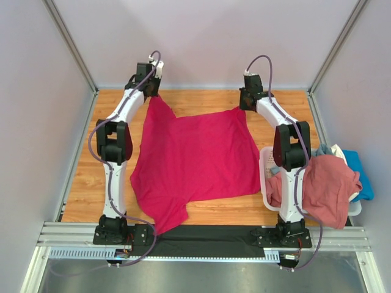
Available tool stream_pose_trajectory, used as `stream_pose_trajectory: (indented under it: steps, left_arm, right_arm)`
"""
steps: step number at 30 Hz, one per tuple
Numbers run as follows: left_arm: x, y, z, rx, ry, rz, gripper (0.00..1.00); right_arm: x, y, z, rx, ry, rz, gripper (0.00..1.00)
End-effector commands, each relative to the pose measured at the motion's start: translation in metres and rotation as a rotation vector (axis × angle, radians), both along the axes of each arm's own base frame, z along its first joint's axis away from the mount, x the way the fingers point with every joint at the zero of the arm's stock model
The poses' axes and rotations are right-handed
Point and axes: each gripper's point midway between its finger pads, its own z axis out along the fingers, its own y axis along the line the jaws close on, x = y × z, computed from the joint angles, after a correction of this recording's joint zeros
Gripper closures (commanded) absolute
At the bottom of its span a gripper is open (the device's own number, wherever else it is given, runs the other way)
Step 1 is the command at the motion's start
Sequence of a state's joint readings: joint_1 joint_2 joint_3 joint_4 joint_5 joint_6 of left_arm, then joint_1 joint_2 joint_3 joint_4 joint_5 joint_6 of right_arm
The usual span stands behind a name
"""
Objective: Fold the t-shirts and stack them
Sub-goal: Flatten the tshirt out
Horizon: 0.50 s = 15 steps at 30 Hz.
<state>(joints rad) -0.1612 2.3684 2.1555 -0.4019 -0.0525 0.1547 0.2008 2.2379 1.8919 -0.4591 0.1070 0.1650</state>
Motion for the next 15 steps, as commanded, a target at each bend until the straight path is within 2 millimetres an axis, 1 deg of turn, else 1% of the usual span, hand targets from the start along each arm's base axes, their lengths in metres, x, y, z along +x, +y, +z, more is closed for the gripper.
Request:
stream_pose_trajectory:
  steps: [1,2,4,5,6,7,8,9,10,11,12,13,14,15]
  left_arm:
    - [-0.014,-0.018,0.086,-0.150,-0.102,-0.053,1.00]
    - [-0.017,-0.023,0.089,-0.175,-0.094,-0.057,1.00]
    - [-0.027,-0.037,0.096,-0.189,-0.071,-0.072,1.00]
    - [-0.031,-0.041,0.096,-0.189,-0.062,-0.053,1.00]
    - [-0.040,-0.044,0.084,-0.174,-0.025,-0.044,1.00]
    - [-0.052,-0.058,0.093,-0.168,-0.033,-0.049,1.00]
    - [-0.059,-0.056,0.092,-0.181,-0.022,0.037,1.00]
    - [-0.071,-0.059,0.078,-0.189,0.021,0.069,1.00]
    - [-0.084,-0.070,0.084,-0.210,0.031,0.079,1.00]
    - [-0.092,-0.069,0.082,-0.205,0.047,0.133,1.00]
    - [-0.110,-0.072,0.068,-0.231,0.116,0.201,1.00]
    - [-0.123,-0.076,0.071,-0.240,0.132,0.222,1.00]
    - [-0.138,-0.091,0.067,-0.238,0.150,0.234,1.00]
    - [-0.156,-0.094,0.047,-0.229,0.203,0.248,1.00]
  right_arm:
    - [-0.006,-0.015,0.027,0.001,0.001,-0.082,1.00]
    - [-0.011,-0.015,0.025,0.015,0.016,-0.090,1.00]
    - [-0.019,-0.017,0.030,0.023,0.027,-0.105,0.99]
    - [-0.022,-0.018,0.031,0.026,0.029,-0.113,1.00]
    - [-0.028,-0.020,0.026,0.022,0.047,-0.123,0.99]
    - [-0.032,-0.021,0.030,0.025,0.051,-0.129,1.00]
    - [-0.034,-0.020,0.030,0.033,0.057,-0.129,0.99]
    - [-0.039,-0.020,0.027,0.032,0.075,-0.129,1.00]
    - [-0.041,-0.020,0.031,0.034,0.076,-0.129,1.00]
    - [-0.043,-0.021,0.031,0.031,0.082,-0.130,1.00]
    - [-0.046,-0.021,0.032,0.035,0.089,-0.134,1.00]
    - [-0.047,-0.020,0.033,0.040,0.095,-0.130,1.00]
    - [-0.049,-0.019,0.038,0.048,0.091,-0.125,1.00]
    - [-0.051,-0.018,0.039,0.056,0.093,-0.128,1.00]
